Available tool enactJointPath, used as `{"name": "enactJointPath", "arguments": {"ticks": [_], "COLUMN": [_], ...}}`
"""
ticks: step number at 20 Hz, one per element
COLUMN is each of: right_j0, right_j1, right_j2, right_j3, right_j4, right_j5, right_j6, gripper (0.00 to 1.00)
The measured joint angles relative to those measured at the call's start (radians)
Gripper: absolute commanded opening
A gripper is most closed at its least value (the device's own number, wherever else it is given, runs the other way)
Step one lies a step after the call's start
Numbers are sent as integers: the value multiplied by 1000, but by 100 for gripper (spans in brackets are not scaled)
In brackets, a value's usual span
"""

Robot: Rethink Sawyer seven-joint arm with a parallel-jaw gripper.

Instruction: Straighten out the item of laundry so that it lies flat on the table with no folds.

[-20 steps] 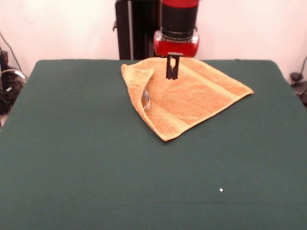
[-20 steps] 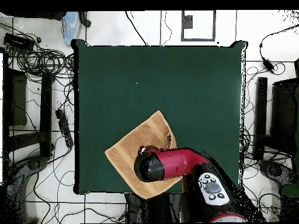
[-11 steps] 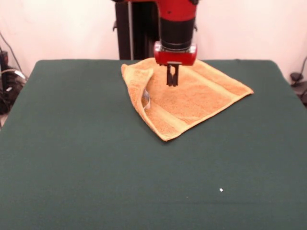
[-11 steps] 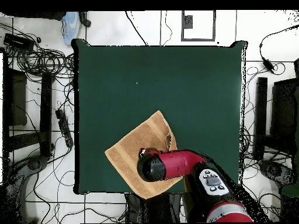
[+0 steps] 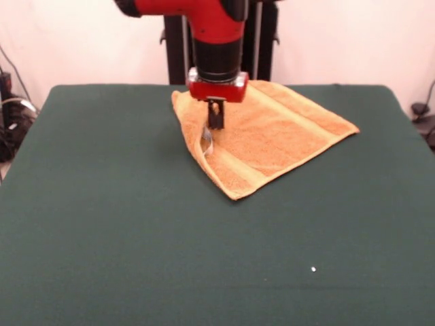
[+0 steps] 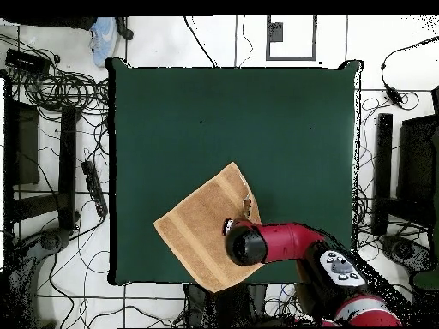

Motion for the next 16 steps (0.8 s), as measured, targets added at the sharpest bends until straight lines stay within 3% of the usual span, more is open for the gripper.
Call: {"name": "enactJointPath", "arguments": {"ticks": [16], "right_j0": [-56], "right_j1": [1], "right_j2": [3], "right_j3": [-54], "right_j4": [-87], "right_j5": [0], "right_j6": [0], "gripper": [0]}}
